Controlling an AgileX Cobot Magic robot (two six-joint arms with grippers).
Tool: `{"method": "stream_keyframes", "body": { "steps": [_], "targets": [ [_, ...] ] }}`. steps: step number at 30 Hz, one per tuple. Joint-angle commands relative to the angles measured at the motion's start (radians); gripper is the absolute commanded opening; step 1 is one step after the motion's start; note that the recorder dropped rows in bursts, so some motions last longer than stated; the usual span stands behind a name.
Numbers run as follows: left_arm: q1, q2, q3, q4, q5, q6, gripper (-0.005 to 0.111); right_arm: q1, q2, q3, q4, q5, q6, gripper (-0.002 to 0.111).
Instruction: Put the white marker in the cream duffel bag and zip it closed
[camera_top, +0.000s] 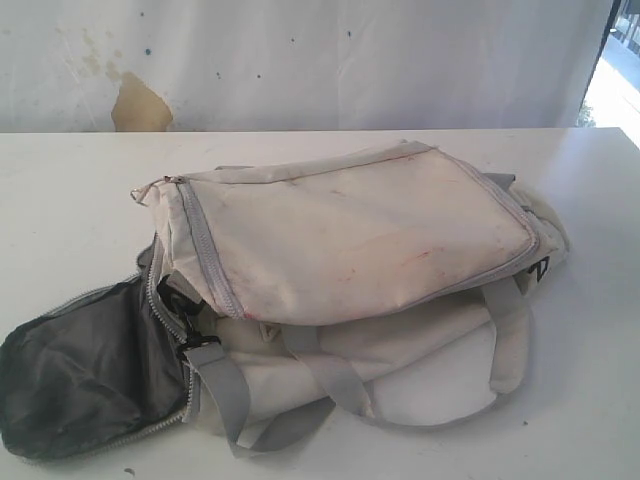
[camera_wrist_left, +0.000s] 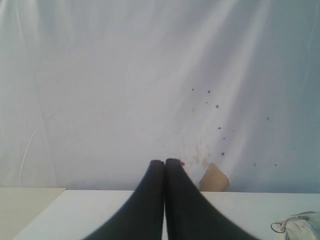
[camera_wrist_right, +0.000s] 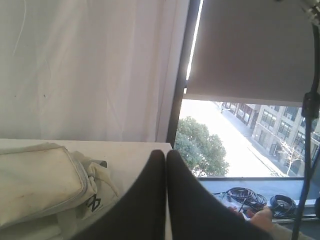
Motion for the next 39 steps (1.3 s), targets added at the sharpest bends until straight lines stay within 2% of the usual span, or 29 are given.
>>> {"method": "stream_keyframes", "body": {
  "steps": [1, 4, 7, 8, 9, 14, 18, 19, 20, 23, 25, 39],
  "targets": [
    [0.000, -0.001, 0.147, -0.015, -0.137, -0.008, 0.000, 0.001, 0.001, 0.104, -0.009, -0.107, -0.003, 0.000],
    [0.000, -0.001, 0.276, -0.031, -0.265, -0.008, 0.000, 0.001, 0.001, 0.200, -0.008, -0.221, 0.018, 0.000],
    [0.000, -0.001, 0.520, -0.029, -0.524, -0.008, 0.000, 0.001, 0.001, 0.402, -0.006, -0.465, 0.082, 0.000],
    [0.000, -0.001, 0.556, -0.031, -0.553, -0.008, 0.000, 0.001, 0.001, 0.450, -0.006, -0.515, 0.082, 0.000],
    [0.000, -0.001, 0.646, -0.063, -0.612, -0.011, 0.000, 0.001, 0.001, 0.546, -0.008, -0.625, 0.082, 0.000],
    [0.000, -0.001, 0.857, -0.129, -0.850, -0.011, 0.000, 0.001, 0.001, 0.837, -0.008, -0.946, 0.082, 0.000],
    [0.000, -0.001, 1.019, -0.129, -0.983, -0.008, 0.000, 0.001, 0.001, 0.995, -0.008, -1.029, 0.080, 0.000],
    [0.000, -0.001, 1.019, -0.129, -0.983, -0.008, 0.000, 0.001, 0.001, 1.031, -0.008, -1.073, 0.080, 0.000],
    [0.000, -0.001, 1.019, -0.129, -0.880, -0.004, 0.000, 0.001, 0.001, 1.077, -0.008, -1.124, 0.080, 0.000],
    [0.000, -0.001, 1.019, -0.124, -0.850, -0.003, 0.000, 0.001, 0.001, 1.133, -0.006, -1.208, 0.080, 0.000],
    [0.000, -0.001, 1.019, -0.124, -0.852, -0.003, 0.000, 0.001, 0.001, 1.133, -0.006, -1.141, 0.080, 0.000],
    [0.000, -0.001, 1.019, -0.124, -0.852, -0.003, 0.000, 0.001, 0.001, 1.133, -0.005, -1.117, 0.098, 0.000]
  ]
}}
